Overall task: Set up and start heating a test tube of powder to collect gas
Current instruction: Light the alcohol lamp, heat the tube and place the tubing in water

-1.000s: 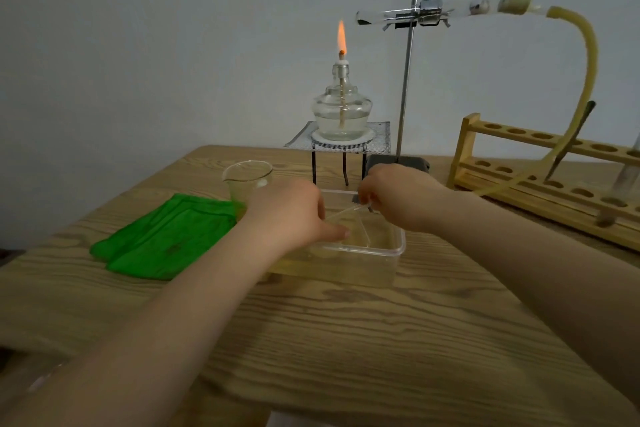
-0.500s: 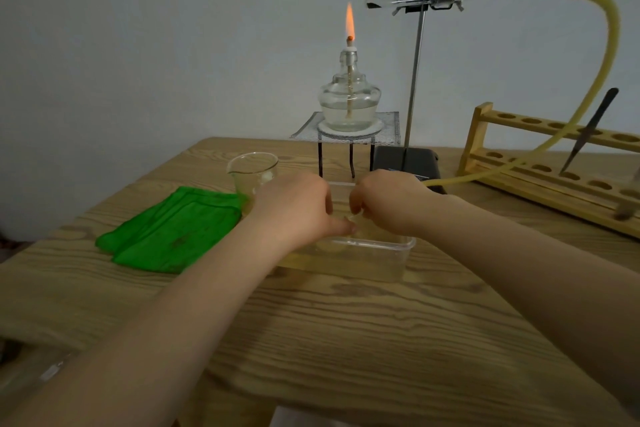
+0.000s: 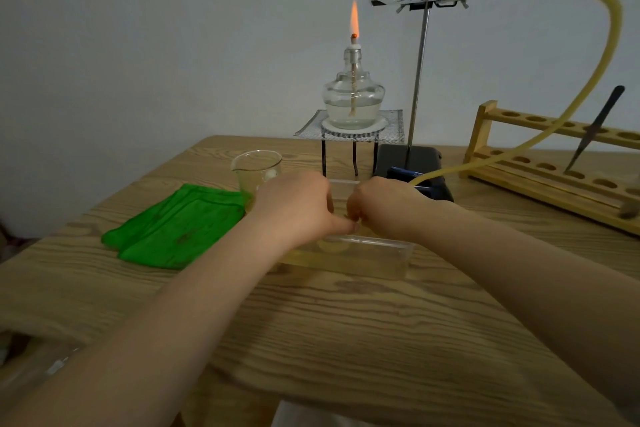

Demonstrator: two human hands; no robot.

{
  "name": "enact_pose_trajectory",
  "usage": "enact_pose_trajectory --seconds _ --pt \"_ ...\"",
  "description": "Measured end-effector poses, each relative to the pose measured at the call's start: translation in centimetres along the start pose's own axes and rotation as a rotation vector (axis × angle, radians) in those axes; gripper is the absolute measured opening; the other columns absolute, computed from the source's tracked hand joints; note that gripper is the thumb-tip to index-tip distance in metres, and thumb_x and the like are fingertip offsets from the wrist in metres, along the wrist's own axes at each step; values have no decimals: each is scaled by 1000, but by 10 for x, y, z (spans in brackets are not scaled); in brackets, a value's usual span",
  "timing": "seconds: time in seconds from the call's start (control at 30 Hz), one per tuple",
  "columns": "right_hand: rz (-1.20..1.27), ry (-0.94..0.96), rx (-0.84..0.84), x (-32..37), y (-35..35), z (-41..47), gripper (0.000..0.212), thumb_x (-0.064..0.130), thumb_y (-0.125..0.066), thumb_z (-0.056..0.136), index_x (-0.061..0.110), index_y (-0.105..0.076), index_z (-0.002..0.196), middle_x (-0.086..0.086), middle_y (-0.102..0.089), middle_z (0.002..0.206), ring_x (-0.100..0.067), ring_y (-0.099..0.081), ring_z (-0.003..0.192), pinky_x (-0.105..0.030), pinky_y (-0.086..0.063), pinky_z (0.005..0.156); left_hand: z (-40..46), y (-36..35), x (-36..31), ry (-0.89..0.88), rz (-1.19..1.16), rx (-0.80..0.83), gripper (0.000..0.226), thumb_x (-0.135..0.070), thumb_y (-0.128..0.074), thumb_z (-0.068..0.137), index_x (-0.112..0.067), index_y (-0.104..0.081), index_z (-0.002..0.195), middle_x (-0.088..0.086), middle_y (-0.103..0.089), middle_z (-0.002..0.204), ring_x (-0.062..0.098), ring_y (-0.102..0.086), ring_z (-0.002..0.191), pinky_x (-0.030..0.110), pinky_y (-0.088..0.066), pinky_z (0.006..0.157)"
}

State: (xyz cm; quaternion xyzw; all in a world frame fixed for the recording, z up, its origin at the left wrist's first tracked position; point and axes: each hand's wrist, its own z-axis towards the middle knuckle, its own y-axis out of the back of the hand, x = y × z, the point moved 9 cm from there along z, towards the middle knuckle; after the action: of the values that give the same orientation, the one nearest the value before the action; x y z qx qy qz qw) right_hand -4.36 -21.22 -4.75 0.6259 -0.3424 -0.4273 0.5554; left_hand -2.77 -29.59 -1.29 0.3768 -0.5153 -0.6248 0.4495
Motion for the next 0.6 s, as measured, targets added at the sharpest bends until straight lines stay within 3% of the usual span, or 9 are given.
enact_pose_trajectory --seconds 0.3,0.47,0.6 --pt "15 -10 37 1 -1 1 29 4 -51 89 20 -63 111 -1 -53 90 -25 -61 88 -35 -54 72 -4 1 2 18 -58 -14 51 -69 -62 65 -22 -72 80 -4 -70 81 15 -62 73 30 -50 62" --pt "38 -32 22 -1 1 2 29 6 -52 90 22 -64 111 -3 -61 104 -24 -62 91 -38 -56 78 -6 3 1 21 -49 -22 46 -66 -63 67 -22 -71 81 -4 -69 80 14 -61 71 28 -46 59" --pt "40 -31 35 -1 0 2 28 6 -52 90 21 -63 111 -4 -61 104 -25 -62 91 -38 -56 78 -7 3 1 31 -53 -26 45 -64 -63 66 -23 -70 81 -4 -69 80 14 -61 71 28 -46 59"
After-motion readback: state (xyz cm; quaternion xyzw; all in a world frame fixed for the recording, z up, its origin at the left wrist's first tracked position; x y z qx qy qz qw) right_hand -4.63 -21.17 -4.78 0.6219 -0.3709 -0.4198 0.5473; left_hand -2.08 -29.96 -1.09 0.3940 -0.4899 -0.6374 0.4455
